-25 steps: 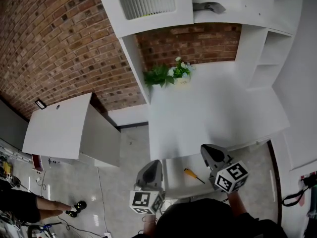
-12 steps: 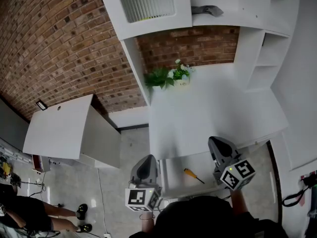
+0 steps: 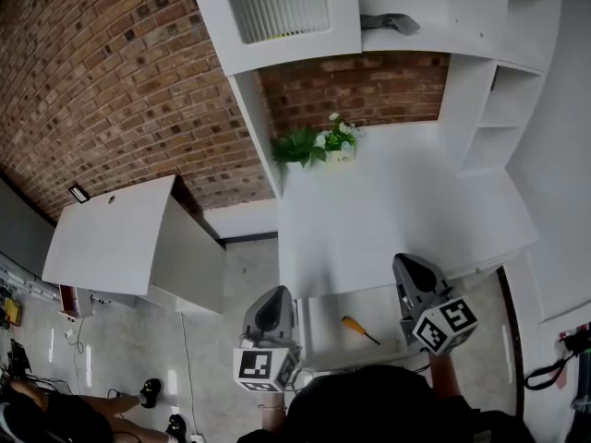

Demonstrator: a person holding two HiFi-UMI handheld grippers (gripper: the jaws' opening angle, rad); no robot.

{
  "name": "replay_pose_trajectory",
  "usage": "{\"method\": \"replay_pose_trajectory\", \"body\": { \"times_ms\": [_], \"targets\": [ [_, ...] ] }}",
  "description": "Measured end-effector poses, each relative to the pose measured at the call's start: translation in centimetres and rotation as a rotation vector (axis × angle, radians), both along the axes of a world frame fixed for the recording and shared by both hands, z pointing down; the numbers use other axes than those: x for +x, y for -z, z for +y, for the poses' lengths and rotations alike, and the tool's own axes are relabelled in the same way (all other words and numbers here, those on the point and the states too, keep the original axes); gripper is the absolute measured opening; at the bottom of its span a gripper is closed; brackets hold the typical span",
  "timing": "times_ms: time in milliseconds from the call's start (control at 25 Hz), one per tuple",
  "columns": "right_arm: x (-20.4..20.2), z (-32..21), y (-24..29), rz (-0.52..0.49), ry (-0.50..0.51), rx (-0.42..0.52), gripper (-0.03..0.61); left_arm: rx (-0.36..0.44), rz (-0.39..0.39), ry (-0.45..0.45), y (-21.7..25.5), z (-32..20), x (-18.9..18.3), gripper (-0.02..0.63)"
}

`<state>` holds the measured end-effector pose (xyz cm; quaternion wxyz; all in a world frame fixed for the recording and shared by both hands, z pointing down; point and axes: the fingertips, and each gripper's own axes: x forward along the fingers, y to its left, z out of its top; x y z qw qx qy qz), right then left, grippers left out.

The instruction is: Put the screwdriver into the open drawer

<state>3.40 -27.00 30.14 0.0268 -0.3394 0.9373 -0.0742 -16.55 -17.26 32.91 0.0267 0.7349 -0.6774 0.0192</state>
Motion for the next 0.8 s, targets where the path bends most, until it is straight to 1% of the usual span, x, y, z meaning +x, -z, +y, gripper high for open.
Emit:
{"method": "replay_pose_trajectory", "body": {
  "times_ms": [160,320,480,800],
  "targets": [
    [0.1,-0.5,-0.3,0.003,-0.003,0.003,0.015,-0.003,-0.017,0.005,-0.1,-0.4,0.0,0.008],
    [0.1,-0.8,-0.3,0.004,-0.005,0.005,0.015,-0.013,-0.014,0.016,0.1,-0.7,-0.2,0.008],
    [0.3,-1.0,-0.2,0.006,-0.01,0.004,0.015,-0.007,-0.02,0.004,-0.1,-0.9,-0.1,0.009],
    [0.6,-1.7,-0.4,0.012,-0.023,0.008,0.015,-0.04,0.002,0.028,-0.3,-1.4,-0.4,0.009]
  ]
}}
